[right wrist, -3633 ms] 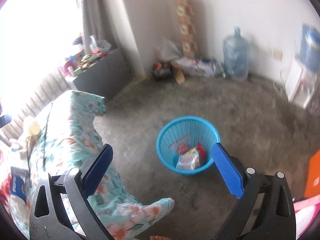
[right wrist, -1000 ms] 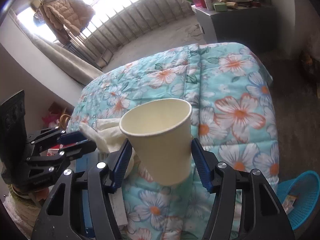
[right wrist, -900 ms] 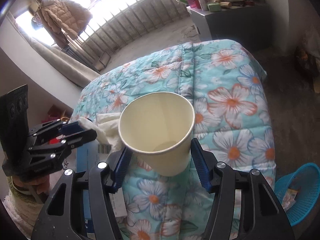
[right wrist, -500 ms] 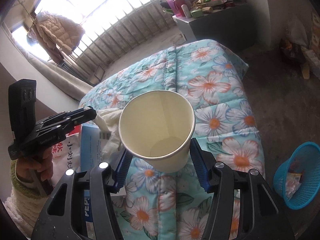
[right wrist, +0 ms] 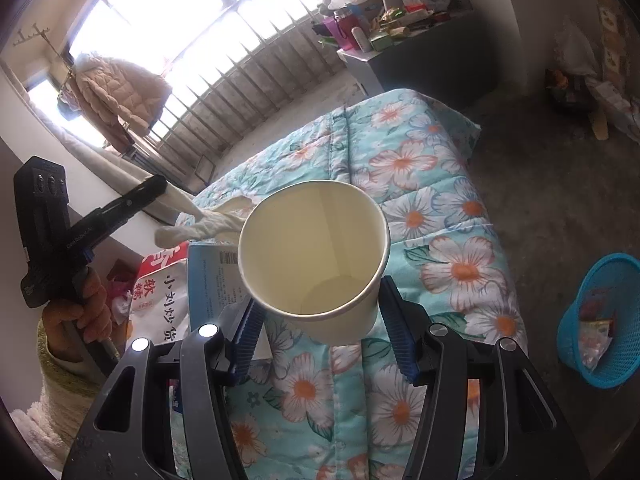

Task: Collect trash
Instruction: 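Lift the cup and glove and carry both toward the blue wastebasket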

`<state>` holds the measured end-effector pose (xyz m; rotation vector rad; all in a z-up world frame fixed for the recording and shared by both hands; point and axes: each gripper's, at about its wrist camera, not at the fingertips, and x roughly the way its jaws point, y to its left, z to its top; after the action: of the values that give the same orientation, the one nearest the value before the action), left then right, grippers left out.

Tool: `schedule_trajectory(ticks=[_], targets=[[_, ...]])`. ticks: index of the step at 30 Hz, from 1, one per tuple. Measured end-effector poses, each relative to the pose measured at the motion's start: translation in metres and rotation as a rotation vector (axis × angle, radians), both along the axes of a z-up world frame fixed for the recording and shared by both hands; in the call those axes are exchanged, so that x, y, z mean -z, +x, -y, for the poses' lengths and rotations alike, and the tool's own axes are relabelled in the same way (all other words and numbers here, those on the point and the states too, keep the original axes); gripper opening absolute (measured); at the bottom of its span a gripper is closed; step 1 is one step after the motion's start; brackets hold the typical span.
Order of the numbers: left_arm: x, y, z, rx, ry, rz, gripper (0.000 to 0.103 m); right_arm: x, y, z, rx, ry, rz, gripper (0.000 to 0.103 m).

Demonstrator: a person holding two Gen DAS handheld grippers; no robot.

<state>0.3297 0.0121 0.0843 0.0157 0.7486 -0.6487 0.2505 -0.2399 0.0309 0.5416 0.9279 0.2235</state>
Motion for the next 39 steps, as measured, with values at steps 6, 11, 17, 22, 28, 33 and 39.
schedule_trajectory(ticks=[6, 11, 17, 22, 28, 33, 39], targets=[[-0.037, -0.030, -0.004, 0.025, -0.081, 0.088, 0.007, -0.015, -0.019, -0.001, 0.015, 0.003, 0.040, 0.053], [-0.063, -0.053, -0.003, 0.026, -0.111, 0.155, 0.007, -0.025, -0.039, -0.002, 0.035, 0.009, 0.066, 0.053], [-0.083, -0.079, 0.000, 0.047, -0.139, 0.185, 0.007, -0.040, -0.066, 0.001, 0.060, 0.009, 0.100, 0.053], [-0.093, -0.109, 0.011, 0.090, -0.156, 0.202, 0.007, -0.048, -0.091, 0.006, 0.091, 0.008, 0.123, 0.053], [-0.093, -0.135, 0.038, 0.151, -0.146, 0.201, 0.007, -0.049, -0.121, 0.020, 0.146, 0.028, 0.142, 0.053], [-0.088, -0.156, 0.072, 0.225, -0.156, 0.169, 0.007, -0.046, -0.147, 0.040, 0.220, 0.015, 0.138, 0.053], [-0.077, -0.173, 0.124, 0.320, -0.104, 0.151, 0.007, -0.037, -0.179, 0.070, 0.325, 0.046, 0.138, 0.053]])
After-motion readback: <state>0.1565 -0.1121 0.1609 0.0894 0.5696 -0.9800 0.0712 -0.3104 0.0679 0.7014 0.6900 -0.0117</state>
